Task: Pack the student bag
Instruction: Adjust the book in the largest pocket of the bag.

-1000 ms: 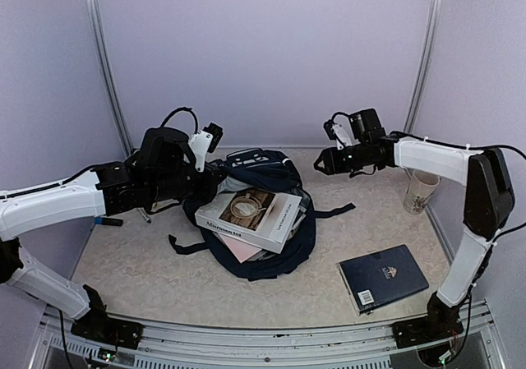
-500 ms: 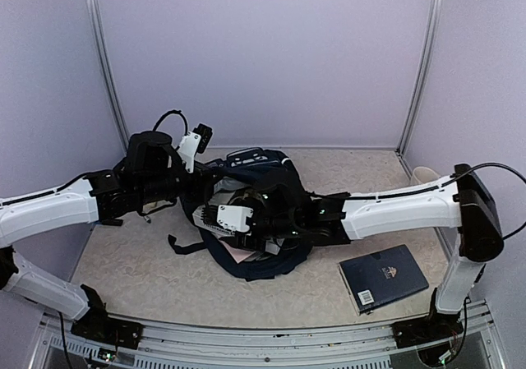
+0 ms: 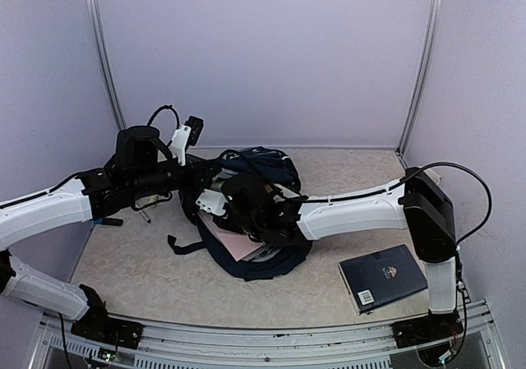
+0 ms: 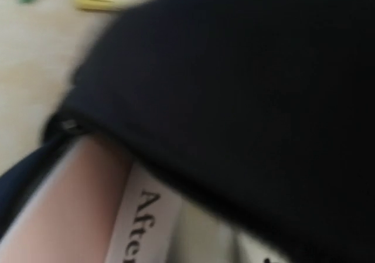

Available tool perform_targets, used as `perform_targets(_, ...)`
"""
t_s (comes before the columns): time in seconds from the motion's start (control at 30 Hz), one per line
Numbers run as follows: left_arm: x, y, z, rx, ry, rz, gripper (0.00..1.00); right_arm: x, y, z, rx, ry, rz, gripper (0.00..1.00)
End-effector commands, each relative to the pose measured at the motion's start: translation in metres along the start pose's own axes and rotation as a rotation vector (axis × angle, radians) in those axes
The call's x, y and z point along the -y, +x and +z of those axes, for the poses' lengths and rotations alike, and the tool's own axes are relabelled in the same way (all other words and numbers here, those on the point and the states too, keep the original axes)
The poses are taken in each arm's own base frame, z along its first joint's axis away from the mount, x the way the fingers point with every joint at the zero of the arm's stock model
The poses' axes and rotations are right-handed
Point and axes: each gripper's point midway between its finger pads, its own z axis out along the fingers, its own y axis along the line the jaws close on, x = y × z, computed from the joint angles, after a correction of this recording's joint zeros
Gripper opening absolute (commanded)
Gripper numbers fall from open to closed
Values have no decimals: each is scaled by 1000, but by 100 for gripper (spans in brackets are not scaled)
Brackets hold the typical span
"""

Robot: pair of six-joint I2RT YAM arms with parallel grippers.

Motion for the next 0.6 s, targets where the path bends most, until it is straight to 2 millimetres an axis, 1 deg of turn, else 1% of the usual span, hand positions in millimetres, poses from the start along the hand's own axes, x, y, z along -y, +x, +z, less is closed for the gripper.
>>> perform_targets(0.0,25,-52,-24,159,102,-10,0,29,40,15,-186,174,157,53)
perform_targets(0.03,26,-55,-26,166,107,-6,0,26,43,17,-193,162,183,53)
perform_targets(0.1,28,-55,-27,168,113,3,0,20,41,19,-166,126,206,53)
perform_targets(0.17,23,-48,-22,150,100,-1,0,17,36,22,-136,112,213,52)
perform_targets(0.23,19,-39,-16,126,93,-16,0,14,24,25,-99,83,206,52)
perform_targets(0.3,14,-32,-13,116,85,-28,0,9,2,21,-40,32,197,53)
perform_targets(0.37,8,-28,-12,113,65,-35,0,4,-29,5,53,-27,180,56)
perform_targets(0.43,1,-26,-12,110,45,-42,0,0,-58,-19,158,-108,188,60)
perform_targets(0.53,-7,-22,-12,104,17,-41,0,-1,-86,-60,293,-264,252,69)
perform_targets(0.57,-9,-21,-11,102,11,-41,0,1,-90,-72,316,-295,266,72)
